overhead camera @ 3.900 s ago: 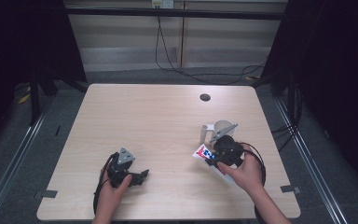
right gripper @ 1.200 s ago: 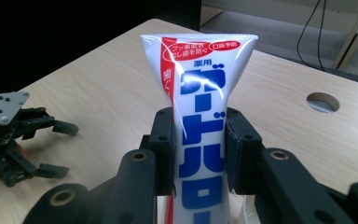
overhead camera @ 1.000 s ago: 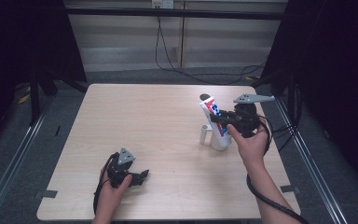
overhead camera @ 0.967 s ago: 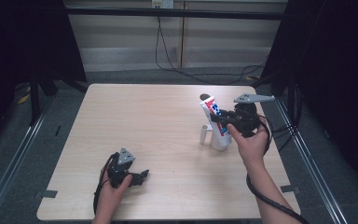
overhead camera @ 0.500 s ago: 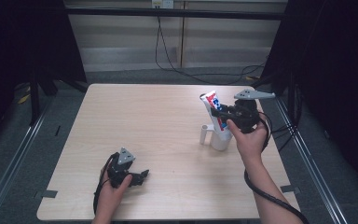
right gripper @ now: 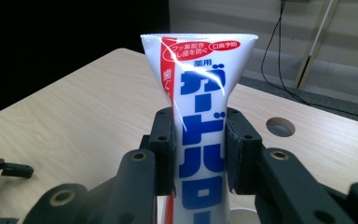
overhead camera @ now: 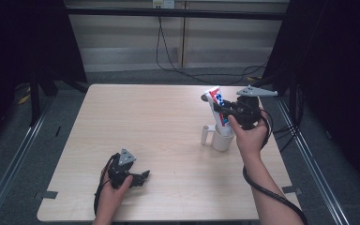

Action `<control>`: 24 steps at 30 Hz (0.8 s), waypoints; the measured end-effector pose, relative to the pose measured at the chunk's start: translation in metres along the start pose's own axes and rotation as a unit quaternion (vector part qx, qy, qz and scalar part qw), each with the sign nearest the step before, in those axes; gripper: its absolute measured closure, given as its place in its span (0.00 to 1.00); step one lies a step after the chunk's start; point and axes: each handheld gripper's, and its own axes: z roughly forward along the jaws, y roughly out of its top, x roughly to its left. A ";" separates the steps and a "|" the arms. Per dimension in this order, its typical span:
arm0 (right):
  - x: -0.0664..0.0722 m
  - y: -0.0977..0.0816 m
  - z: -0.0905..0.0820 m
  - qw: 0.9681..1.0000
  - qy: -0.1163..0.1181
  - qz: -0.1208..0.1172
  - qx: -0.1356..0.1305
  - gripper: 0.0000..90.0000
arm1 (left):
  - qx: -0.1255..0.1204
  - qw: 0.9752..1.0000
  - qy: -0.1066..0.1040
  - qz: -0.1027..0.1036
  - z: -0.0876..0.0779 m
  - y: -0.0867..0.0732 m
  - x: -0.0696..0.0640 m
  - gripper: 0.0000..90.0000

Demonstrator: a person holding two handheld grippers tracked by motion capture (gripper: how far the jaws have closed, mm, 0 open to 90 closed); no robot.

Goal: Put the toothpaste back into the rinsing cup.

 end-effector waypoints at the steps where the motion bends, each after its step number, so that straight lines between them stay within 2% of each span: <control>1: 0.000 0.000 0.000 1.000 0.000 0.000 0.000 0.76 | 0.000 1.000 0.000 0.000 0.000 0.000 0.000 0.17; 24: -0.017 -0.011 0.015 0.999 -0.026 0.024 -0.011 0.75 | -0.001 1.000 0.001 0.000 0.000 0.000 0.000 0.17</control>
